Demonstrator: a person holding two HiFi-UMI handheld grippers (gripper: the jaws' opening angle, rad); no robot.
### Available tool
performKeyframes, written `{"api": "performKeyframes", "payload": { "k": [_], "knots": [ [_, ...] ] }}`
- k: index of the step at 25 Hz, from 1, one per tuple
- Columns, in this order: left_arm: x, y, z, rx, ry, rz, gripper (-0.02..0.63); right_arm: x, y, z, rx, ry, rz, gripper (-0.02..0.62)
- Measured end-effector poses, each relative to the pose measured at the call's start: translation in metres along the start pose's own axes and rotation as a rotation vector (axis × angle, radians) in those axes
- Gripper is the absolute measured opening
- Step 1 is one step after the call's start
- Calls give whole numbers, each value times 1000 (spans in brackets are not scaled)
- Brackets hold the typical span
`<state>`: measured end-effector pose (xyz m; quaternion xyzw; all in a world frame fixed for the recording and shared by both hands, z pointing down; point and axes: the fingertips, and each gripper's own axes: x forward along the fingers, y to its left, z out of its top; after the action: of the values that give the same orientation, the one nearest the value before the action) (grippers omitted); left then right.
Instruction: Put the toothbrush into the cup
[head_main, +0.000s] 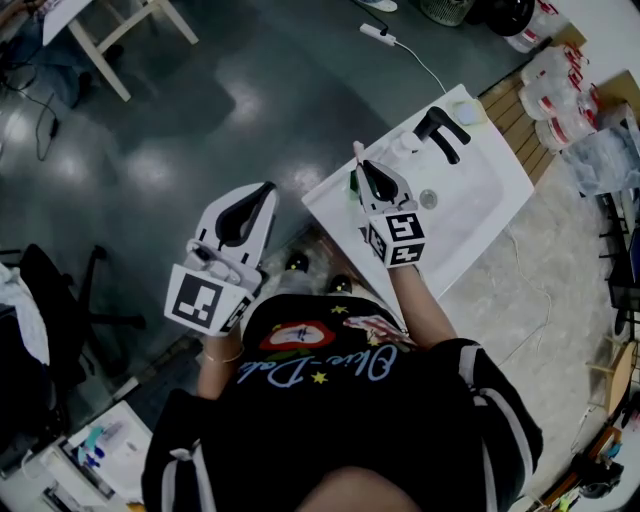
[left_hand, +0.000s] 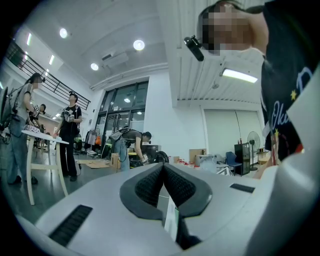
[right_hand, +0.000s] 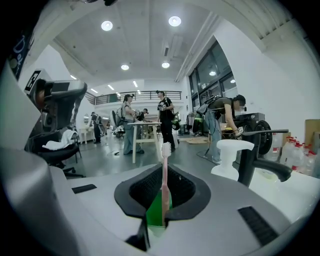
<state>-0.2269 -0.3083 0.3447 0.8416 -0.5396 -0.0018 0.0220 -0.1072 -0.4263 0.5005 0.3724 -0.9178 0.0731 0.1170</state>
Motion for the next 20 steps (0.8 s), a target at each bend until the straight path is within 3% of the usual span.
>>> {"api": "performKeyframes", "payload": {
  "k": [4, 10, 20],
  "knots": [
    [2, 1, -4, -15, 10, -9, -2, -10, -4, 13, 31, -37, -21, 5],
    [19, -8, 0, -8, 0, -85, -2, -32, -10, 38, 97, -71, -43, 5],
    [57, -29, 4, -20, -15, -228, -2, -89, -11, 109, 84, -211, -82, 5]
  ]
}}
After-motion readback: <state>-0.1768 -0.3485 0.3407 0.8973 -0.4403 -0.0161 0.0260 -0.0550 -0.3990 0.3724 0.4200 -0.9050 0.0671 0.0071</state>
